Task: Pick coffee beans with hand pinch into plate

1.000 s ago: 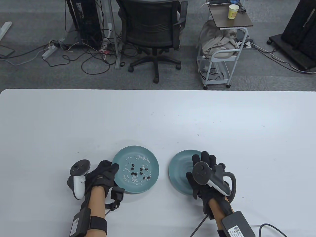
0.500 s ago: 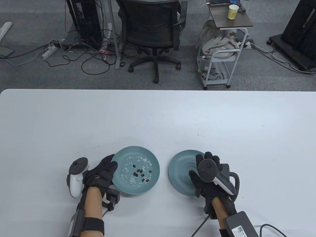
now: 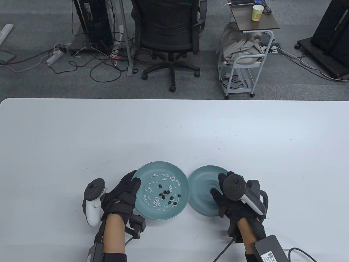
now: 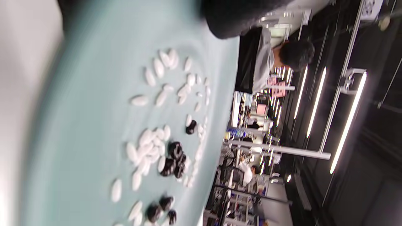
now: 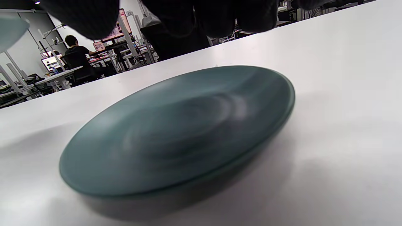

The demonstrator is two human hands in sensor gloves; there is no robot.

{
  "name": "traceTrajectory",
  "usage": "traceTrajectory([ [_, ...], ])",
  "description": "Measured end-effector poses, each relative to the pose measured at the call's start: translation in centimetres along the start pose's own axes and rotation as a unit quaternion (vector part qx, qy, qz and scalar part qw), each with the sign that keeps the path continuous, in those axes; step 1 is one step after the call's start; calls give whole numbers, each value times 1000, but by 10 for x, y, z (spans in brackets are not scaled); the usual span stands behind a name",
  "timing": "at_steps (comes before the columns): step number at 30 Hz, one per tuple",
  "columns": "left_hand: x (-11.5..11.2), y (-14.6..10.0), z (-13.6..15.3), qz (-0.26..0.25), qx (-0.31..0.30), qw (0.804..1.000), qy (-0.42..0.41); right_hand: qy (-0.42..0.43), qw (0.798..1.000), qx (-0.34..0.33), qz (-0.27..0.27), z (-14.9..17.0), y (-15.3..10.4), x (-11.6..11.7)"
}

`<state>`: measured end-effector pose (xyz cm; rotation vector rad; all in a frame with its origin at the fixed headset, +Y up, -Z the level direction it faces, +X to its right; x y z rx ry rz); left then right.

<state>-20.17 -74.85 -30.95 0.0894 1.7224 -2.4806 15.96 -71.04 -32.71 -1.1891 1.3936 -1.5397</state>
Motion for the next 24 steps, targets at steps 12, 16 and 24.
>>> traceTrajectory([
  [12,10,8,10,-8,5,1000,13,58,987,-80,126,-26,-24,-32],
  [16,8,18,25,1,38,999,9,30,995,-73,63,-55,-26,-37],
  [24,-6,25,29,40,39,998,-10,-109,990,-82,23,-155,-10,-30],
])
Point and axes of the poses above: the tracker on the back of each hand, its own z axis roughly to the little-finger side, its own y axis roughly from the wrist to the fingertips, x = y × z, the point moved 5 cm from there along y, roughly from the wrist to the fingertips, and after that the axes turned 2 degrees about z, right-handed, at the moved point
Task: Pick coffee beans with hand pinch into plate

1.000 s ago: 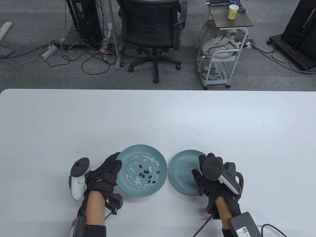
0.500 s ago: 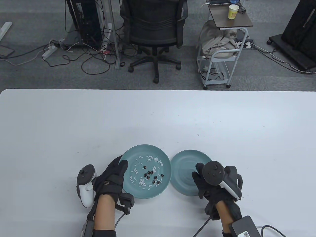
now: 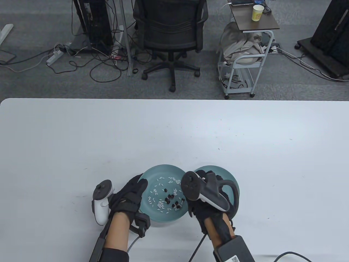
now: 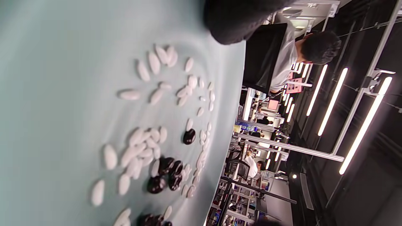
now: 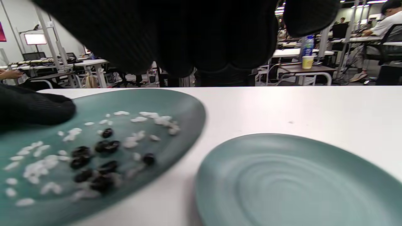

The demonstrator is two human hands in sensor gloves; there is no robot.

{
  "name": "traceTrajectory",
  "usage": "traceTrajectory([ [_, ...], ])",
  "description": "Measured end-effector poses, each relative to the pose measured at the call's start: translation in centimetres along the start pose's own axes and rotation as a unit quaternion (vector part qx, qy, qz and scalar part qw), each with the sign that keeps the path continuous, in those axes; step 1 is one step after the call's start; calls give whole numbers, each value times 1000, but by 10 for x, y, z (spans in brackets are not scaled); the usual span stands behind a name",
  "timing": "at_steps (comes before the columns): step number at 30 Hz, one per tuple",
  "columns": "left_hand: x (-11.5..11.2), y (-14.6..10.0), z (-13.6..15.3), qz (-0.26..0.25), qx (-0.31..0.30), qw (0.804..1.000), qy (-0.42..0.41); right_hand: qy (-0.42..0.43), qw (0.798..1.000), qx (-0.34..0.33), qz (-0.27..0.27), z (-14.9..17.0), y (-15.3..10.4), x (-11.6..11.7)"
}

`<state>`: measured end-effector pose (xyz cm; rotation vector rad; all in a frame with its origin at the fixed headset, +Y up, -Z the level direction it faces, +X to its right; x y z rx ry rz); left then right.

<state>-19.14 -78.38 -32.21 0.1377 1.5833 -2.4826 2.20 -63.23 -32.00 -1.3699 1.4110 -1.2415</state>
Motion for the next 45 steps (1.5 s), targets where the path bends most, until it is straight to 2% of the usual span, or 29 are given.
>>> traceTrajectory([
  [3,4,-1,-1,-13,-1,1000,8,13,1000,-18,-4,-21,9,12],
  [6,3,0,2,-8,1,1000,-5,-31,998,-47,3,-46,7,23],
  [9,2,0,4,-5,4,1000,0,-69,996,-53,24,-55,4,29],
  [11,3,1,4,-5,7,1000,4,-88,995,-48,26,-54,5,32],
  [15,6,1,-2,2,-2,1000,4,-47,997,-61,28,-50,7,35],
  [19,9,2,3,0,7,1000,-10,-67,995,-66,39,-53,8,37],
  [30,10,-1,4,-1,14,1000,-1,-62,995,-71,18,-55,8,51],
  [33,10,0,5,7,16,1000,7,-63,996,-64,-3,-55,9,54],
  [45,9,1,10,25,20,999,-15,-79,994,-76,0,-67,2,55],
])
Point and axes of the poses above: the tracker on the back of each hand, its own z axis roughly to the little-finger side, its own y axis roughly from the wrist to the fingertips, x = y × z, the point moved 5 cm from there along y, roughly from the wrist to the fingertips, and after that the axes turned 2 degrees about z, right-handed, at the moved point
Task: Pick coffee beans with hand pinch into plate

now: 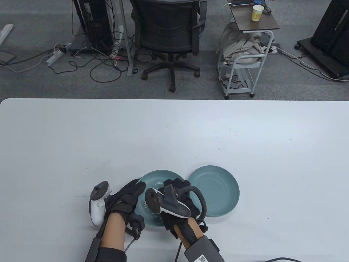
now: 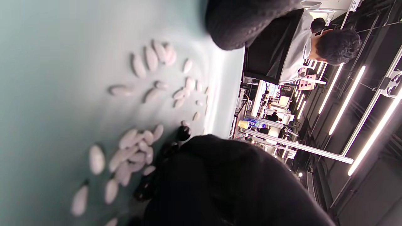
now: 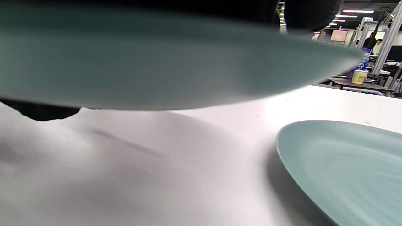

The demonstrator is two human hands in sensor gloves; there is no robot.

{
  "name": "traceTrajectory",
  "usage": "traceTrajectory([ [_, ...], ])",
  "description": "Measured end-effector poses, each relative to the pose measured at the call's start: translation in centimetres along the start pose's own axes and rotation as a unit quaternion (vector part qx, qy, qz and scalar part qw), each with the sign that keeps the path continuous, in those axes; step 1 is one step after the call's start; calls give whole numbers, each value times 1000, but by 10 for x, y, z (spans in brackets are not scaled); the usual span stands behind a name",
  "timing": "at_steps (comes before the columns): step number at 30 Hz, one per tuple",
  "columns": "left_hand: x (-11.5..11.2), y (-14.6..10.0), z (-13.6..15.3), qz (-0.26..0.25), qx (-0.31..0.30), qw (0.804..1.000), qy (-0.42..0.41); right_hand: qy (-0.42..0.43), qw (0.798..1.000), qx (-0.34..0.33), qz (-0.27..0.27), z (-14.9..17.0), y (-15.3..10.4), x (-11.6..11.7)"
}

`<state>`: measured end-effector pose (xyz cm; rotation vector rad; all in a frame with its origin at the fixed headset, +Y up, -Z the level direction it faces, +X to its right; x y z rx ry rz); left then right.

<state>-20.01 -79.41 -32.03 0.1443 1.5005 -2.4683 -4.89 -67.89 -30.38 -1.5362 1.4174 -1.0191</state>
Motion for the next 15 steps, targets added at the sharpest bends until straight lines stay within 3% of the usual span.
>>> traceTrajectory([
  [8,-6,-3,-3,19,-2,999,33,44,999,-11,-7,5,-4,7],
  [15,-9,-10,-16,9,-34,998,49,101,993,-17,54,25,-9,-12],
])
Point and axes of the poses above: the tracker on the back of each hand, its own z axis roughly to the little-finger side, its own y axis roughly from the wrist to the fingertips, x = y × z, the point moved 5 cm from there along y, roughly from the wrist to the fingertips, and after that the axes turned 2 degrees about z, right-handed, at the moved point
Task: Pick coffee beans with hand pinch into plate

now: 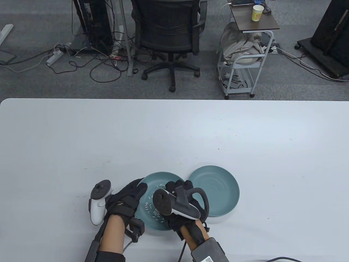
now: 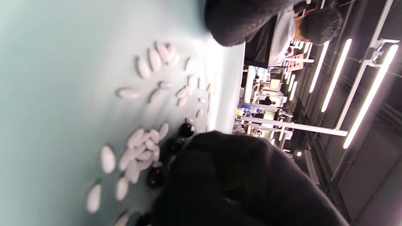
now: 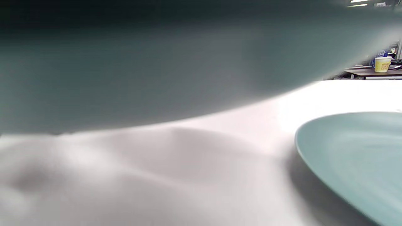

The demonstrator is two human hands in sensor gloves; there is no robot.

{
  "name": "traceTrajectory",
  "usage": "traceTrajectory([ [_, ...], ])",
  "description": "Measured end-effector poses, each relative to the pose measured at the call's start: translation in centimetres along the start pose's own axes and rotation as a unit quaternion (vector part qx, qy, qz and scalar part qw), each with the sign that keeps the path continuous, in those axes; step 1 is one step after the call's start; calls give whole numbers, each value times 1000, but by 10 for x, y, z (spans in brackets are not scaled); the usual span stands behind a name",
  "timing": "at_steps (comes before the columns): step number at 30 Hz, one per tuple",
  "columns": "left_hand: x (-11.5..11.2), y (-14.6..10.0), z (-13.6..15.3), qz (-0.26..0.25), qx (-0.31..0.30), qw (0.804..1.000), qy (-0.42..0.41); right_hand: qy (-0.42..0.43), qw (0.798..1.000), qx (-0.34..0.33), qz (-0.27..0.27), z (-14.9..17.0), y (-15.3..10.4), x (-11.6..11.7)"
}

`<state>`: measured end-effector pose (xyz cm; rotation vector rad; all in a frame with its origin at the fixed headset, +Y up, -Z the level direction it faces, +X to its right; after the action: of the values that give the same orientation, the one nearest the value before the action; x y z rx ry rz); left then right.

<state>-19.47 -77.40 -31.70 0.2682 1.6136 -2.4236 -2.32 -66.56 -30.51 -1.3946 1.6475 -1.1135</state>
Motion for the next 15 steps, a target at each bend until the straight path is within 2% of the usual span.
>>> traceTrajectory([
  [5,3,-3,-3,-5,-4,1000,-5,95,992,42,65,45,-11,-40],
  [8,4,-3,0,-5,7,1000,-4,139,982,92,90,85,-20,-50],
  [11,3,-2,1,0,10,1000,-12,170,968,167,82,139,-29,-34],
  [15,0,-1,0,6,5,1000,-7,160,956,240,62,183,-40,1],
])
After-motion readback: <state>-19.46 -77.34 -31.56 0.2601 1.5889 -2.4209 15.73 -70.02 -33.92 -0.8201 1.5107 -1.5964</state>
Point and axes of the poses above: the tracker on the back of each hand, its own z axis roughly to the little-finger side, its own y axis roughly from the wrist to the fingertips, x = y × z, the point moved 5 cm from there along y, roughly from the wrist to the fingertips, and after that the axes turned 2 degrees about z, right-handed, at the moved point
